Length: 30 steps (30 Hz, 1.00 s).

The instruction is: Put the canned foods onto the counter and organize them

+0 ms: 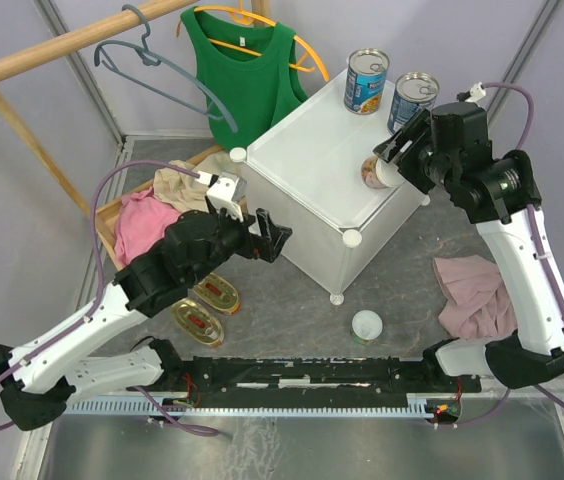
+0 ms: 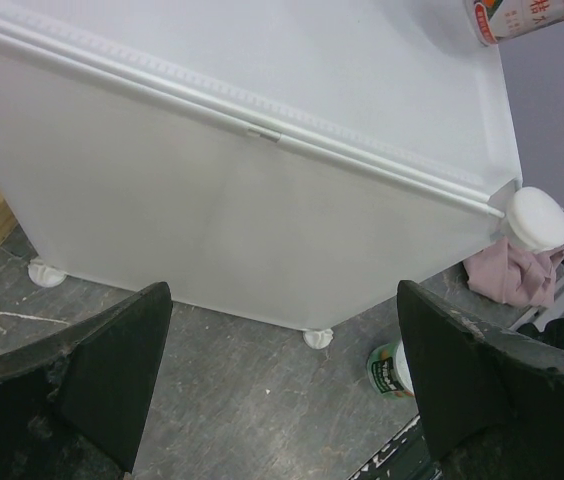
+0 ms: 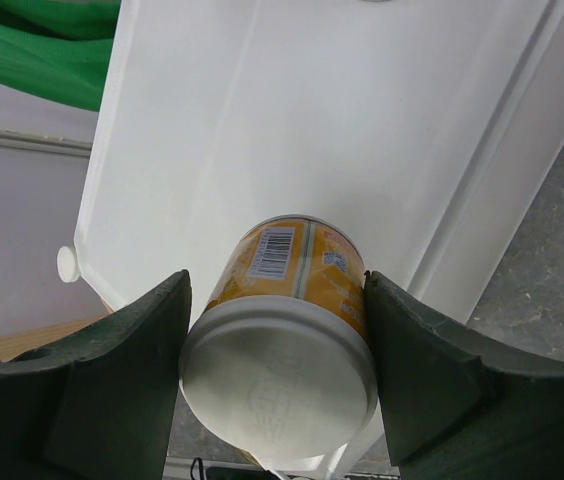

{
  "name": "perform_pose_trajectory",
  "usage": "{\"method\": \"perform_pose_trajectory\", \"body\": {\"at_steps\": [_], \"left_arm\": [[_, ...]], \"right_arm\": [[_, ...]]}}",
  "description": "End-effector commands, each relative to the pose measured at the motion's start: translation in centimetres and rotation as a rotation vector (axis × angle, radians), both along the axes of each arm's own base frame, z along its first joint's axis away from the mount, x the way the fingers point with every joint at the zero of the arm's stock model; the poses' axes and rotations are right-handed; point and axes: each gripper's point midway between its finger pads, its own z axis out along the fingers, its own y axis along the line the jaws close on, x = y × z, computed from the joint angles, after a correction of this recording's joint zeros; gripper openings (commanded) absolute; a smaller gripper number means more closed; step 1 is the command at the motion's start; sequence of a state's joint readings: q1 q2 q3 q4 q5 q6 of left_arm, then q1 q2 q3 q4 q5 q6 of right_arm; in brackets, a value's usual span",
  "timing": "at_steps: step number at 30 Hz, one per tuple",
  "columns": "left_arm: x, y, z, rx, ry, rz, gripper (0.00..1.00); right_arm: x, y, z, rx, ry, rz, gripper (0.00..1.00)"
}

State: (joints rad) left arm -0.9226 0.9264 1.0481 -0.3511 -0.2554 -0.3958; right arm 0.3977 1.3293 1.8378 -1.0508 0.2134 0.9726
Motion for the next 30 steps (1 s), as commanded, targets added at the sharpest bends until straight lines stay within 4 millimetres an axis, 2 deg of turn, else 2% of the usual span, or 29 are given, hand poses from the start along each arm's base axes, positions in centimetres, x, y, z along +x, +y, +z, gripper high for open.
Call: {"method": "perform_pose_trajectory", "body": {"at_steps": [1,14,30], "left_arm": [[0.2,-0.7,4.0,-0.08,-0.079,-0.017,0.99],[0.8,-1.9,4.4,-0.086,-0.094,-0.035,0.99],[1.3,-2.5,4.6,-0.08,-0.106,-0.041,0.99]], "right_arm": [[1.2,1.2,4.5,0.076,-0.139,0.017,0.01],[2.7,2.7,3.1,0.03,-0.079,0.041,0.03],[4.6,4.5,1.2,0.001,-0.032,0.065,0.14]]}}
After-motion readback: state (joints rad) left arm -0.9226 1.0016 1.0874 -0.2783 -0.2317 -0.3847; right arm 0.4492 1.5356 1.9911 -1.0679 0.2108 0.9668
